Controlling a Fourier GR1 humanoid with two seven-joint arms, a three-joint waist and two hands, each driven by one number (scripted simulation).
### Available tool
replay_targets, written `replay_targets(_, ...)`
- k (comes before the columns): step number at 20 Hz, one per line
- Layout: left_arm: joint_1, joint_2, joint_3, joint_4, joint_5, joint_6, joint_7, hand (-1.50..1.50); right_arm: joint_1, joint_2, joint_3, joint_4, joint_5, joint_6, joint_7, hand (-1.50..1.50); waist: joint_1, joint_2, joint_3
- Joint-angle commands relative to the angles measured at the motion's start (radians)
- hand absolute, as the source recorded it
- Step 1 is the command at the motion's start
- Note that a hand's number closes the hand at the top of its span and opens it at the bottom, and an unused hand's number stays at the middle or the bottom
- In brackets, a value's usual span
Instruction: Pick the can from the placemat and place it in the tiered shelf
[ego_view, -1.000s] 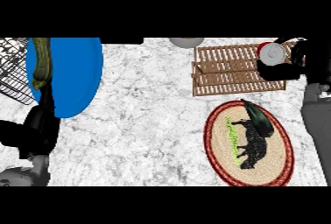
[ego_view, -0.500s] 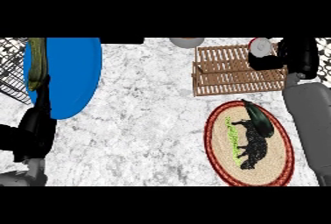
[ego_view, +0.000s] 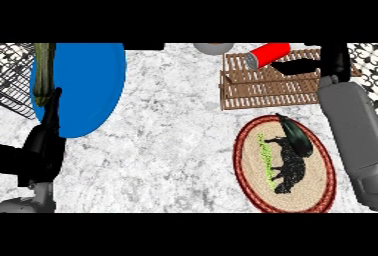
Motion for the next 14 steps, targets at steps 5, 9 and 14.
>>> replay_targets(5,-0.032,-0.017,0.021,0.027,-0.027,-0.021,0.008,0.0,-0.109,-0.025,-0.093,0.06,-0.108,0.023,-0.125,-1.5,-0.004,0.001,0.0)
replay_targets(9,0.023,-0.046,0.017,-0.006,-0.047,-0.005,-0.011,0.0,-0.033,-0.043,-0.151,-0.022,-0.193,0.046,-0.161,-1.5,-0.011,-0.004,0.0)
replay_targets(14,-0.028,-0.032,0.037,-0.015,-0.034,-0.022,0.065,0.0,0.013,-0.151,-0.203,-0.127,-0.222,0.069,-0.034,-1.5,-0.023,-0.007,0.0)
